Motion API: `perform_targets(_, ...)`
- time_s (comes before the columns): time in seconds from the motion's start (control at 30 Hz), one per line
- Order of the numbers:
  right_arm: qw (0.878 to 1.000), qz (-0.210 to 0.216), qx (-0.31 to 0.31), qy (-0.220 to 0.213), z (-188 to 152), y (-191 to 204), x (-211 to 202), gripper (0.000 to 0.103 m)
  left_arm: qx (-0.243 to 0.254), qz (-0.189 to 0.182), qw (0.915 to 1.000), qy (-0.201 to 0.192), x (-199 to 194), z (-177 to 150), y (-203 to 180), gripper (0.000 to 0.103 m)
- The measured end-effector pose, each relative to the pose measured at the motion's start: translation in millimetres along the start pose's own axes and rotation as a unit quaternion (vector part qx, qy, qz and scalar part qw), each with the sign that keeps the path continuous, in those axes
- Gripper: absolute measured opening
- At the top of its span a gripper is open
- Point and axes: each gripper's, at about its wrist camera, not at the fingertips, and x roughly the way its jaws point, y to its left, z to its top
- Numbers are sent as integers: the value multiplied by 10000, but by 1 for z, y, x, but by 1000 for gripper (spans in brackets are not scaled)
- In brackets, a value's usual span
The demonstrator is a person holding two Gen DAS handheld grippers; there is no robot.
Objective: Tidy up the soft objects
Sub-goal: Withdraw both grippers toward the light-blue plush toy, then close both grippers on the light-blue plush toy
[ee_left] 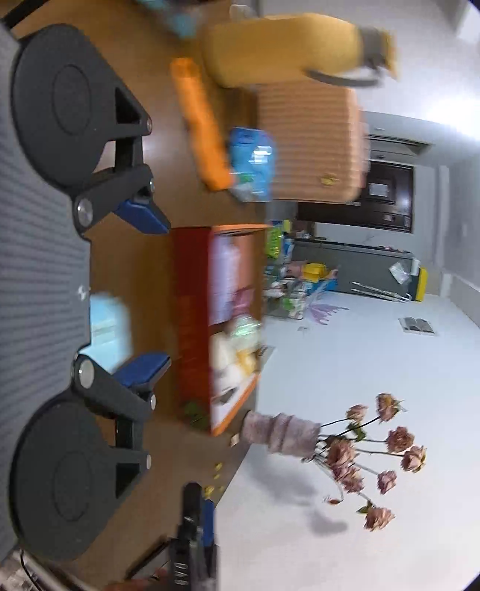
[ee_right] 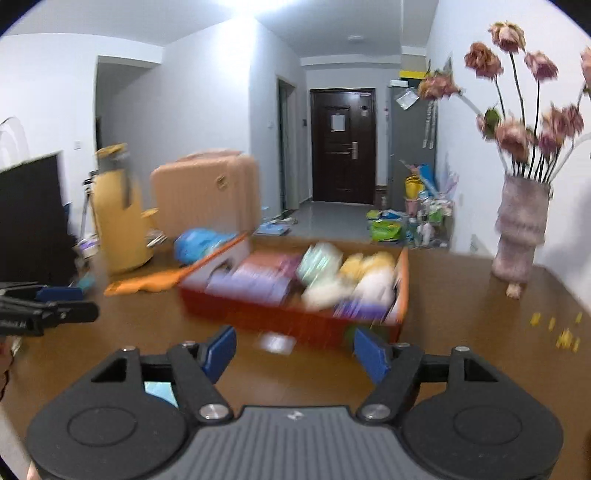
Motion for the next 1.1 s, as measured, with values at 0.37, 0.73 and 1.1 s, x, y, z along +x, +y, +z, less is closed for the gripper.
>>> perform_targets(0.37, 9913, 698, 1047, 374, -59, 19, 28, 71, -451, -357, 9973, 450, 22, -21, 15, 75)
perform_targets(0.73, 9745, 1391, 1593, 750, -54, 39, 110, 57, -1218, -1014, 9820, 1029, 84, -28, 37, 46)
perform_targets(1.1, 9749, 1524, 1398, 824, -56, 49, 110, 25, -1571, -1293, 9735, 1041, 88, -31, 39, 34)
